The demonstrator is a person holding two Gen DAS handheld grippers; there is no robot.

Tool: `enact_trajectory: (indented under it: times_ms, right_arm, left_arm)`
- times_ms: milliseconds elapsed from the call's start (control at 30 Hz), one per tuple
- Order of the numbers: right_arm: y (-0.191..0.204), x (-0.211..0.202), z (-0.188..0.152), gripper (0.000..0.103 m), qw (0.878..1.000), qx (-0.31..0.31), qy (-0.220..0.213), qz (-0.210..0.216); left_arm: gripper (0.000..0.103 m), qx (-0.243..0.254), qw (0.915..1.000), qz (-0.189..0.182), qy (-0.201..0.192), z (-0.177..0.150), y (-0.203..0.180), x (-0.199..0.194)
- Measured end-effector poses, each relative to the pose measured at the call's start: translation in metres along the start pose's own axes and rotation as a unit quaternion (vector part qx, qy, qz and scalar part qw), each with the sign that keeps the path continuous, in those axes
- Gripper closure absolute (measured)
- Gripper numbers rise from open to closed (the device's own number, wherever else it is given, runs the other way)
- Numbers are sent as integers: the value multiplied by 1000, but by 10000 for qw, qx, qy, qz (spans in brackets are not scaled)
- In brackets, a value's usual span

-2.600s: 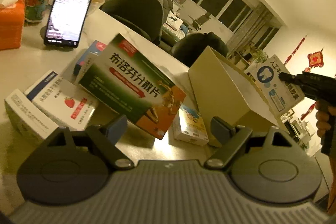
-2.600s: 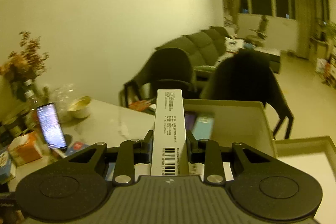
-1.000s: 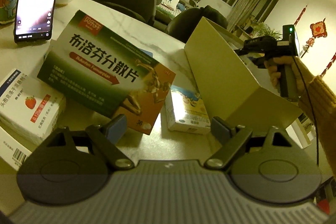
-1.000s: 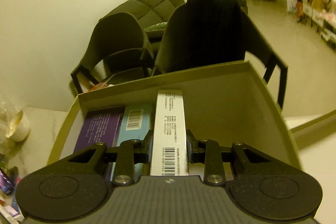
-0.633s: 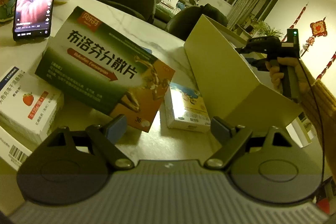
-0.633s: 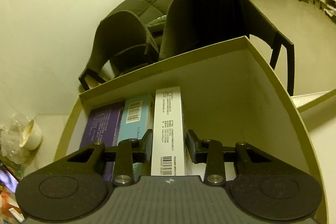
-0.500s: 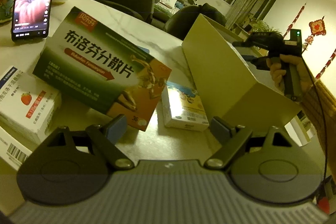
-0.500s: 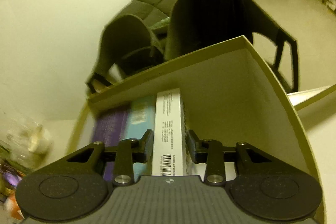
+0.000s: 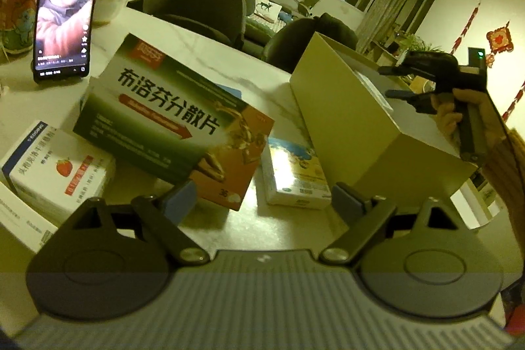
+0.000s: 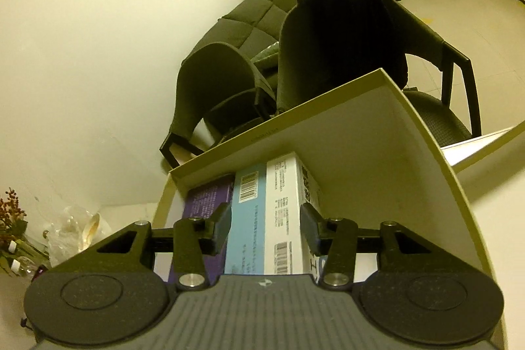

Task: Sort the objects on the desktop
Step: 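Lower the white box beside the light blue box and open the right gripper, then withdraw the right tool from the lid while the left tool reaches the green-and-white ibuprofen box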

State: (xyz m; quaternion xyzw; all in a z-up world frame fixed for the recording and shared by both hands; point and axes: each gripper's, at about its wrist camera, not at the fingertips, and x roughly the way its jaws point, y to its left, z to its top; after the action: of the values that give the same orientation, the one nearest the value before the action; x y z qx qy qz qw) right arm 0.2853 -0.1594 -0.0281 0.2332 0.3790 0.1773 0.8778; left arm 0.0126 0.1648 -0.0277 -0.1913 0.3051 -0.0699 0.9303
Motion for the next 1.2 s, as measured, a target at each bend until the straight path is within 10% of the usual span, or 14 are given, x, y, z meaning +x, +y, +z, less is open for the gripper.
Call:
enact_trajectory:
  times_ms: [967, 1200]
  right_arm:
    - [53, -137, -118, 8, 9859, -959, -410, 1308]
    - [48, -154, -156, 2, 9772, -1055, -639, 1727]
  left_arm:
    - [0, 1012, 9878, 1015, -608, 35, 22, -17]
    - [0, 1679, 9814, 738, -572, 49, 34, -1]
